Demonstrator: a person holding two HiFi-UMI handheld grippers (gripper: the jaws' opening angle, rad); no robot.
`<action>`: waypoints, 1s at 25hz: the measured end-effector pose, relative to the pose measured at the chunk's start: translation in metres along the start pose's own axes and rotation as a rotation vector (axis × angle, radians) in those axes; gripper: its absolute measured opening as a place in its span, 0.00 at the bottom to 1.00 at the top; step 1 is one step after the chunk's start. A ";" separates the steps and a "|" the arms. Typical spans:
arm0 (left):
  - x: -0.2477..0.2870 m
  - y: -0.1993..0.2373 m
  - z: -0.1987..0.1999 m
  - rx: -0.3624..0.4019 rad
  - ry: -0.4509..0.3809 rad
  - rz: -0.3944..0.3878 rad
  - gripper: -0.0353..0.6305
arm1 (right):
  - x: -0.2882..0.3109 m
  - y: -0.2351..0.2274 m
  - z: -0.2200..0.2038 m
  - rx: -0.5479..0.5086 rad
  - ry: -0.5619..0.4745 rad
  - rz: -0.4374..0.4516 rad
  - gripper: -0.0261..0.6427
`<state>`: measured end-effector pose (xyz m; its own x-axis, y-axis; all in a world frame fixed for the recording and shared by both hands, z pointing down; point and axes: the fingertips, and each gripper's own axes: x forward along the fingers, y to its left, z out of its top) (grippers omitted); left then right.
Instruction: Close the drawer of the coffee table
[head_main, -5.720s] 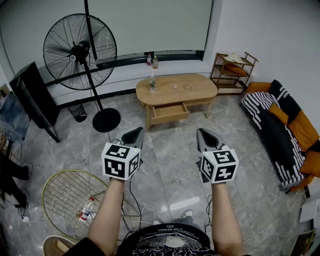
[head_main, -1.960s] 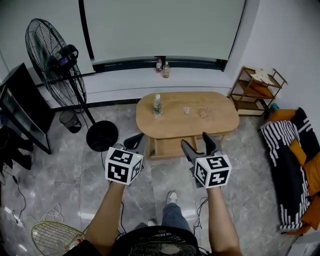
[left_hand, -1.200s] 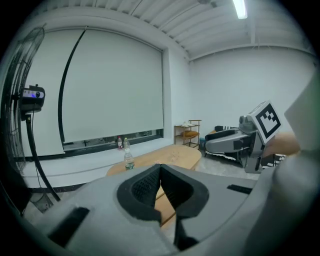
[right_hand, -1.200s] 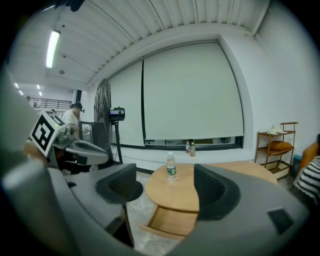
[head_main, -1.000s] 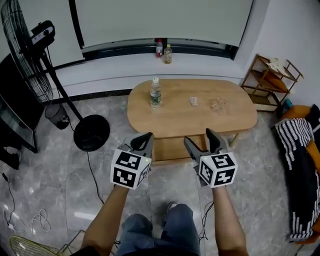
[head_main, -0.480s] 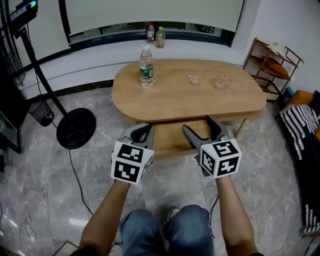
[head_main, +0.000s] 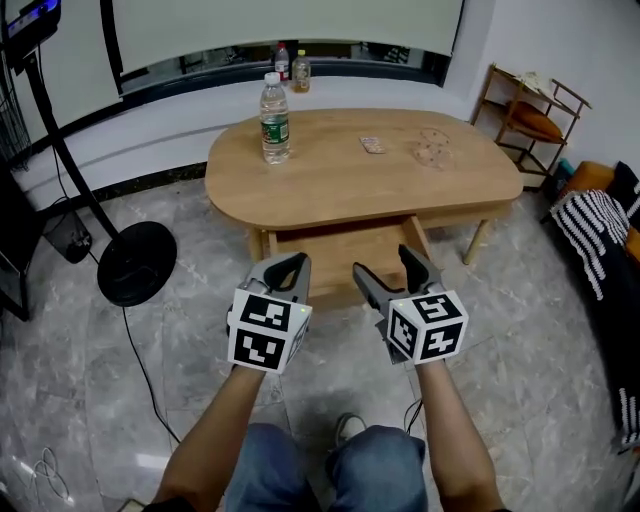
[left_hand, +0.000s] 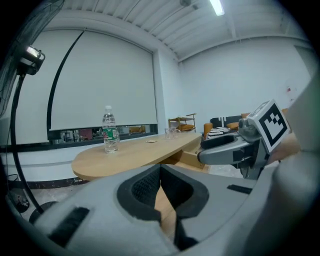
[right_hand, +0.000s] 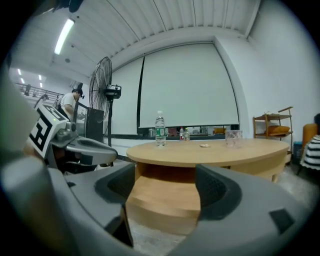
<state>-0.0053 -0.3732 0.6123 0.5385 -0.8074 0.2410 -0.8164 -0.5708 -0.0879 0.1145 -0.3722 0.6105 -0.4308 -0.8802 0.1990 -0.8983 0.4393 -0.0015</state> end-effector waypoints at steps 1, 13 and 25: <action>0.000 -0.001 0.000 0.001 -0.008 -0.003 0.06 | -0.001 0.001 -0.005 0.012 -0.001 -0.004 0.58; -0.002 -0.021 -0.014 0.012 -0.033 -0.031 0.06 | -0.022 -0.007 -0.063 0.256 -0.036 -0.029 0.62; -0.011 -0.021 -0.020 0.031 -0.036 -0.003 0.06 | -0.006 -0.017 -0.133 0.685 -0.105 0.021 0.69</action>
<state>0.0017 -0.3495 0.6307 0.5489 -0.8100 0.2064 -0.8079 -0.5775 -0.1174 0.1434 -0.3507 0.7400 -0.4240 -0.9006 0.0958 -0.7265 0.2751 -0.6297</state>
